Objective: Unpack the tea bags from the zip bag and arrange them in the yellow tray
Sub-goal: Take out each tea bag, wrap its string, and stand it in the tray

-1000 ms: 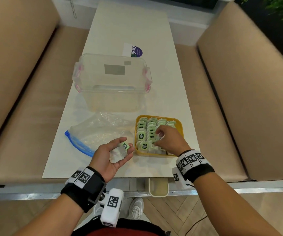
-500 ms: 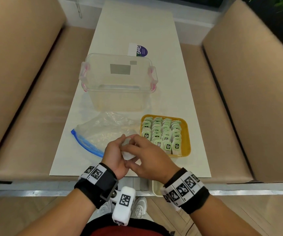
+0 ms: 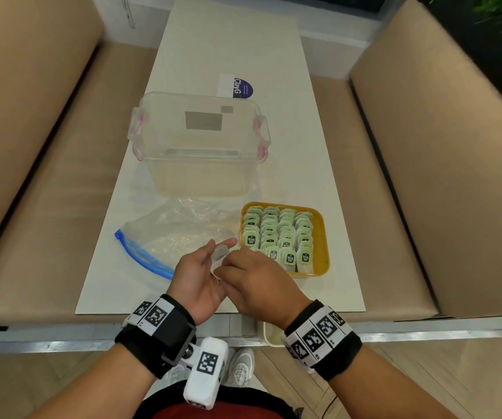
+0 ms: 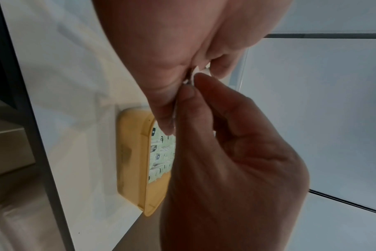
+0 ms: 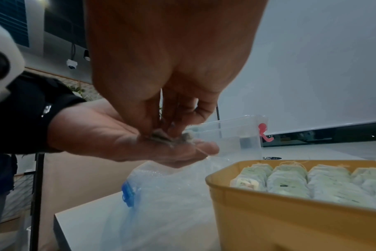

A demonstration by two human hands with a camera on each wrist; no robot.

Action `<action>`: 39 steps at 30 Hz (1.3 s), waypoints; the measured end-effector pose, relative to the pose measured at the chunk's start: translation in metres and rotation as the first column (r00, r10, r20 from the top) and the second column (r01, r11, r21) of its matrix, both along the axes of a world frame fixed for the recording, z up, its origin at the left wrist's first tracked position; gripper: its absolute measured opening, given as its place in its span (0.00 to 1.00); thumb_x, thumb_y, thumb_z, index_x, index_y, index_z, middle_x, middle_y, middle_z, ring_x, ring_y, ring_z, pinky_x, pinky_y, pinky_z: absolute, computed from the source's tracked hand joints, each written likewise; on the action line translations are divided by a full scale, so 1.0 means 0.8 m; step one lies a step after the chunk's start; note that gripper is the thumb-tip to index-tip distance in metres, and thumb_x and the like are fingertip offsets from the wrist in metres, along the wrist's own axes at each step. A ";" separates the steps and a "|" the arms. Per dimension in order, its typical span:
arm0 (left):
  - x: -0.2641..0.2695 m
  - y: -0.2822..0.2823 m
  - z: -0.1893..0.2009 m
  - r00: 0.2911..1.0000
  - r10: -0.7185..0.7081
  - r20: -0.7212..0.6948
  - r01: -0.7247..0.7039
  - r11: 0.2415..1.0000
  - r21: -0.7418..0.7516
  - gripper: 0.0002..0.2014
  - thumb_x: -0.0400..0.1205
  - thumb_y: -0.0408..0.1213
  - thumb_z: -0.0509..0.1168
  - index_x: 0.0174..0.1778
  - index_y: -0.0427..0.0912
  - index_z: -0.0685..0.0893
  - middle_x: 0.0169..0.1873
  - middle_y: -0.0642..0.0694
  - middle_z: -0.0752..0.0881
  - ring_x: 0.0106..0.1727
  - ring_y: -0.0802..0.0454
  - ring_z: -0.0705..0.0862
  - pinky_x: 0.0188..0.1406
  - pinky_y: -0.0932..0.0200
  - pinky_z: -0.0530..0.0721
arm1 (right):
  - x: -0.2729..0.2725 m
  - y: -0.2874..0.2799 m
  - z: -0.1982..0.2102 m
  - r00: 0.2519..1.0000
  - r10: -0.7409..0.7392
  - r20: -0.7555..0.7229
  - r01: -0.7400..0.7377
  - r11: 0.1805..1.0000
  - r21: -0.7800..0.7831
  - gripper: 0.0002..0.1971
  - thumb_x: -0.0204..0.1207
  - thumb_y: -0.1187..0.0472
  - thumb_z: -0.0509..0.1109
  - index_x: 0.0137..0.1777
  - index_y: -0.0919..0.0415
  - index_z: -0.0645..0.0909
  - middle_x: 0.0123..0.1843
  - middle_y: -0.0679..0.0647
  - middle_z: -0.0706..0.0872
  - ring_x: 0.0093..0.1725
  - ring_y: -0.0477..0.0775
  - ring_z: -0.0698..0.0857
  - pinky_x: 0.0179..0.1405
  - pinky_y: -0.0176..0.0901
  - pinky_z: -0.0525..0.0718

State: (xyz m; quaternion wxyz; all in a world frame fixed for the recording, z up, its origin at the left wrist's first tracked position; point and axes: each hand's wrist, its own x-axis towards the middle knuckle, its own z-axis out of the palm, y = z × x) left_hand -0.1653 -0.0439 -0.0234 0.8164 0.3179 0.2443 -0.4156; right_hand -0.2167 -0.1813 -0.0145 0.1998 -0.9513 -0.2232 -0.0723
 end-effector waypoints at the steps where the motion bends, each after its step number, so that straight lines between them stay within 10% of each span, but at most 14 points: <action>1: -0.001 0.000 0.002 1.000 -0.001 0.004 0.001 1.000 -0.011 0.22 0.90 0.48 0.53 0.70 0.37 0.83 0.56 0.36 0.90 0.49 0.44 0.93 0.39 0.57 0.91 | -0.002 0.000 0.001 1.000 -0.012 0.021 0.012 1.000 0.025 0.07 0.76 0.63 0.69 0.48 0.62 0.87 0.44 0.57 0.84 0.42 0.60 0.80 0.38 0.54 0.80; 10: 0.000 -0.006 0.001 0.998 0.061 -0.002 -0.061 0.997 -0.044 0.26 0.90 0.46 0.54 0.79 0.32 0.74 0.65 0.30 0.84 0.58 0.38 0.87 0.52 0.46 0.90 | 0.004 -0.007 0.027 0.927 -0.348 -0.138 0.370 0.796 0.478 0.06 0.77 0.64 0.70 0.50 0.57 0.87 0.42 0.45 0.86 0.38 0.41 0.83 0.40 0.38 0.83; 21: 0.004 0.006 -0.008 0.997 0.070 0.013 -0.070 0.997 0.022 0.18 0.90 0.43 0.58 0.68 0.36 0.82 0.58 0.29 0.89 0.60 0.34 0.89 0.55 0.46 0.90 | 0.030 -0.087 0.029 0.657 -0.456 -0.600 0.750 0.473 0.461 0.05 0.80 0.68 0.69 0.46 0.59 0.83 0.39 0.54 0.89 0.28 0.42 0.84 0.24 0.33 0.81; 39: 0.004 0.014 -0.015 0.997 0.073 0.013 -0.074 0.997 0.033 0.19 0.89 0.44 0.58 0.67 0.34 0.83 0.59 0.28 0.88 0.60 0.34 0.89 0.54 0.47 0.91 | 0.059 -0.081 -0.034 0.617 -0.460 -0.639 0.658 0.747 0.097 0.06 0.68 0.69 0.74 0.36 0.56 0.87 0.37 0.48 0.89 0.40 0.47 0.86 0.41 0.38 0.85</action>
